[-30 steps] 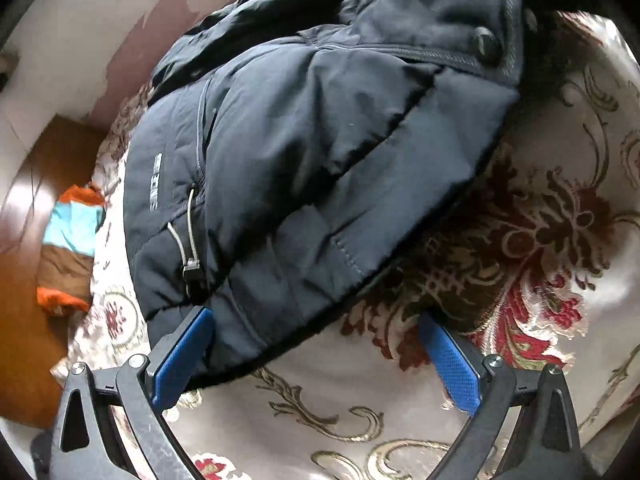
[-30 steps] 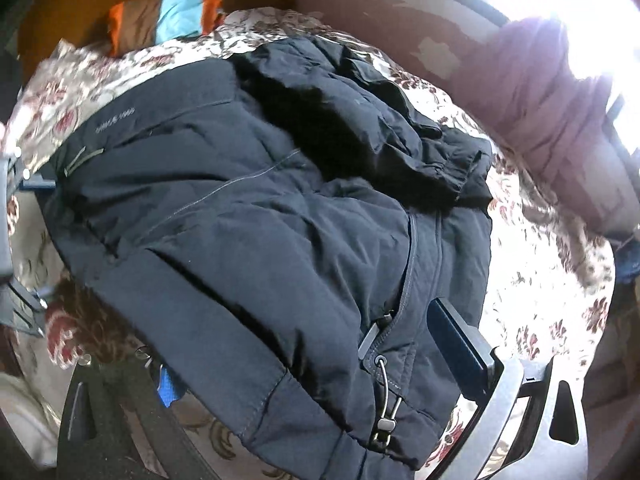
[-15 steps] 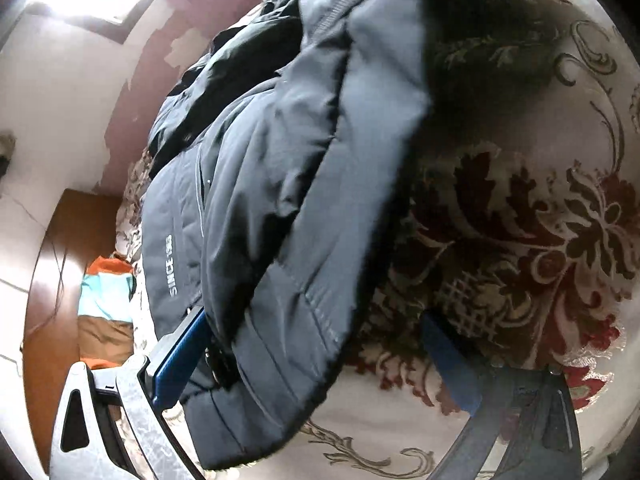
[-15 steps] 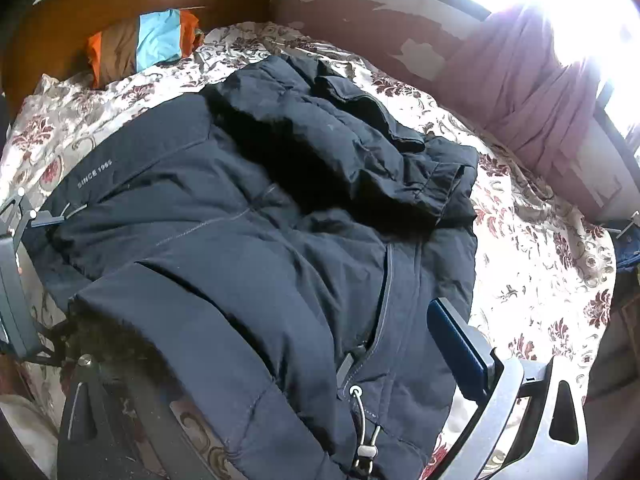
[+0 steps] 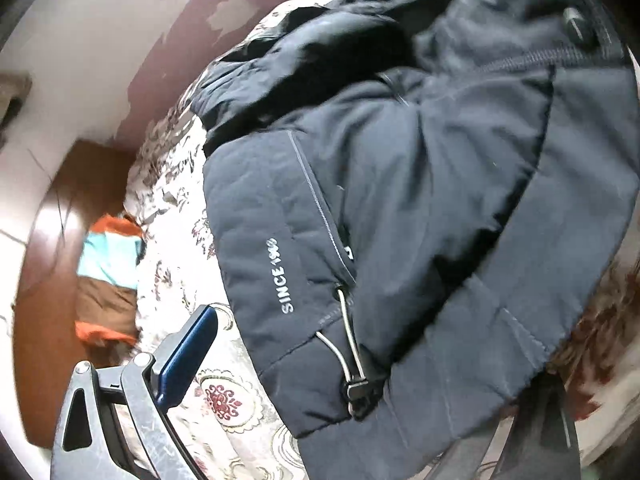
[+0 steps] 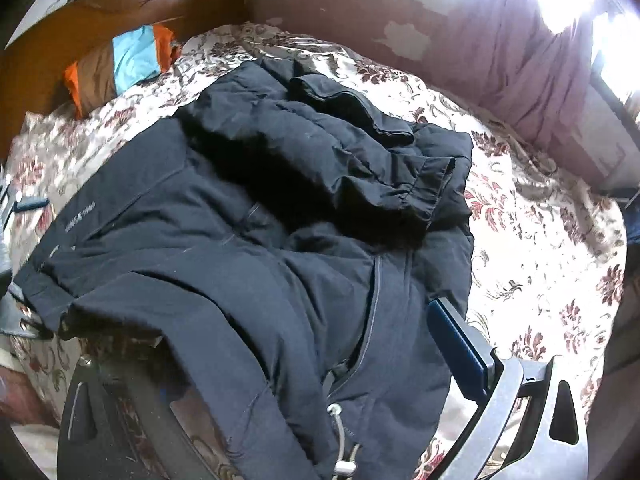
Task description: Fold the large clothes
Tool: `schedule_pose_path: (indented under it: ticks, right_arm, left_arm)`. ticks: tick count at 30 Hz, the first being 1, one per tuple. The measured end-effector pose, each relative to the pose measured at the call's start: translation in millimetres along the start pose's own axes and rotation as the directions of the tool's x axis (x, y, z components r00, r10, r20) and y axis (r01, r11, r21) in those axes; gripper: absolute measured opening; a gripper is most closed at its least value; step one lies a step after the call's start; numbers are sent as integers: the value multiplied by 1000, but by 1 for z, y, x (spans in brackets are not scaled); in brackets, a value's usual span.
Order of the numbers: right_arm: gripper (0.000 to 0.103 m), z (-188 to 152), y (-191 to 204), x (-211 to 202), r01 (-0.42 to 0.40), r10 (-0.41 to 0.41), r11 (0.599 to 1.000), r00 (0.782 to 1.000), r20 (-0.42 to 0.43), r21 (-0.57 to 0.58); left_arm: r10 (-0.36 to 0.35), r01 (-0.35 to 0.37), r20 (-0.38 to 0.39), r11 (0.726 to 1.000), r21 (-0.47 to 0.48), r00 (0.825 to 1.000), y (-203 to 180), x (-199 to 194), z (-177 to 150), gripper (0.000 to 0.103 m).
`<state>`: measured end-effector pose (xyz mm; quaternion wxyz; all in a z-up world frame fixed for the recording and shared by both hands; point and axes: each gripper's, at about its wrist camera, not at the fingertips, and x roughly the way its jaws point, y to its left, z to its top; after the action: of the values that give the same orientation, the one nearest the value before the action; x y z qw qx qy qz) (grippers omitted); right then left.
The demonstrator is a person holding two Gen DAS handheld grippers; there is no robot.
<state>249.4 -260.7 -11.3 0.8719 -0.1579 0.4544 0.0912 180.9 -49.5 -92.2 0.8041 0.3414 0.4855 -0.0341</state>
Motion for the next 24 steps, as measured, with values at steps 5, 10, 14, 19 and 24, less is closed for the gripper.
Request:
schedule_pose_path:
  ticks: [5, 10, 14, 19, 24]
  right_arm:
    - [101, 27, -29, 24, -94, 104, 988, 992, -77, 123]
    - [101, 46, -37, 57, -176, 216, 963, 958, -190, 206]
    - [101, 65, -21, 62, -178, 199, 977, 959, -202, 117]
    - [101, 84, -16, 60, -173, 185, 982, 965, -186, 77]
    - [101, 82, -25, 59, -196, 213, 975, 959, -186, 109]
  left_arm:
    - [-135, 139, 63, 988, -67, 989, 11, -18, 4, 99]
    - [-221, 232, 117, 968, -94, 968, 12, -32, 3, 99]
    - [-262, 283, 160, 951, -127, 952, 13, -42, 6, 99]
    - [-185, 196, 119, 977, -85, 975, -3, -33, 15, 99]
    - [-80, 85, 50, 992, -98, 996, -9, -21, 19, 99]
